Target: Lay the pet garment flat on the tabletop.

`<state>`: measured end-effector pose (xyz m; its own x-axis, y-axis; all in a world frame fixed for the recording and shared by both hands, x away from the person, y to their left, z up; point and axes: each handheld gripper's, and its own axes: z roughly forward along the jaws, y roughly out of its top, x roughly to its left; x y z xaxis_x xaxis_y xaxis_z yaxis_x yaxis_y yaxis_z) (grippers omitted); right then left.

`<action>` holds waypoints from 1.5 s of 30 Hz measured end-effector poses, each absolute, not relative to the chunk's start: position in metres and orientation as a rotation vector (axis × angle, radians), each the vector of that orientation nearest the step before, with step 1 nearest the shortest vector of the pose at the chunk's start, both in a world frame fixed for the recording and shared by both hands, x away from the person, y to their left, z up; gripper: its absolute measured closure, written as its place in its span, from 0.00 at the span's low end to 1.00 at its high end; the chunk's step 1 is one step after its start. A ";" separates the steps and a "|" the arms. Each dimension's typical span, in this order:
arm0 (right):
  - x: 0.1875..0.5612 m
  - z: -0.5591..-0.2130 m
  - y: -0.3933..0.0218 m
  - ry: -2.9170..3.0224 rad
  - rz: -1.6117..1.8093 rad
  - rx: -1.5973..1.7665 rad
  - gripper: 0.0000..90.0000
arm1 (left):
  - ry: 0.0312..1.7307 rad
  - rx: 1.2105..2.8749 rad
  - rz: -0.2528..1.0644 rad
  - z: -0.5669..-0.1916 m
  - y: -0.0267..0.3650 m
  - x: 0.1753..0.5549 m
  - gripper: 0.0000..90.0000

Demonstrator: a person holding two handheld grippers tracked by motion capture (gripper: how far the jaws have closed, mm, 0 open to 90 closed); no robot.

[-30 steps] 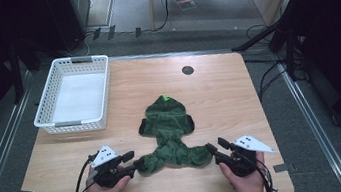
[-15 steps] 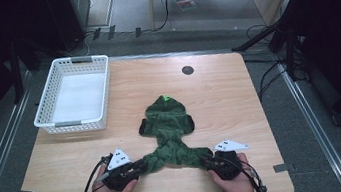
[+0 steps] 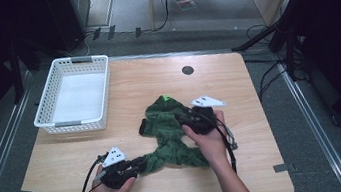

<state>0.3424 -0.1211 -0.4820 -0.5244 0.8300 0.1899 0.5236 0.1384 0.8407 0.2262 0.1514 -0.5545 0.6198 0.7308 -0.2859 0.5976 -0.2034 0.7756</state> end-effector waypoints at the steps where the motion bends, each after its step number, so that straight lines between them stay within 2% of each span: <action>1: 0.354 -0.484 -0.115 2.101 1.338 1.319 0.65 | 1.057 1.899 0.179 -0.554 0.151 0.226 0.84; 8: 0.404 -0.511 -0.087 2.183 1.210 1.385 0.66 | 1.050 1.901 0.193 -0.554 0.151 0.225 0.83; 13: 0.409 -0.533 -0.080 2.287 1.034 1.418 0.63 | 1.050 1.905 0.194 -0.554 0.150 0.225 0.83; 17: 0.411 -0.537 -0.078 2.265 0.998 1.412 0.58 | 1.048 1.912 0.202 -0.554 0.150 0.225 0.83; 20: 0.411 -0.540 -0.071 2.233 0.919 1.324 0.59 | 1.046 1.917 0.207 -0.554 0.149 0.225 0.83; 21: 0.412 -0.540 -0.068 2.221 0.919 1.326 0.63 | 1.046 1.918 0.203 -0.554 0.149 0.225 0.83; 23: 0.417 -0.538 -0.068 2.186 0.899 1.389 0.85 | 1.052 1.919 0.202 -0.554 0.149 0.225 0.83; 24: 0.421 -0.537 -0.068 2.176 0.886 1.422 0.92 | 1.055 1.923 0.205 -0.554 0.149 0.225 0.84; 28: 0.441 -0.534 -0.070 2.161 0.874 1.483 0.97 | 1.041 1.947 0.226 -0.554 0.146 0.224 0.87; 32: 0.456 -0.532 -0.071 2.168 0.918 1.497 0.96 | 1.050 1.945 0.214 -0.554 0.146 0.225 0.84; 38: 0.441 -0.508 -0.087 2.139 1.173 1.453 0.74 | 1.058 1.854 0.210 -0.553 0.154 0.226 0.69; 39: 0.430 -0.501 -0.094 2.133 1.183 1.392 0.71 | 1.070 1.843 0.229 -0.552 0.153 0.226 0.64; 45: 0.416 -0.496 -0.118 2.112 1.175 1.402 0.69 | 1.070 1.828 0.261 -0.549 0.144 0.233 0.59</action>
<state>0.4156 -0.1183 -0.4964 -0.4518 0.8791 0.1518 0.5923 0.1683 0.7879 0.2334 0.1445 -0.5494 0.5912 0.7622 -0.2638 0.5557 -0.1479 0.8181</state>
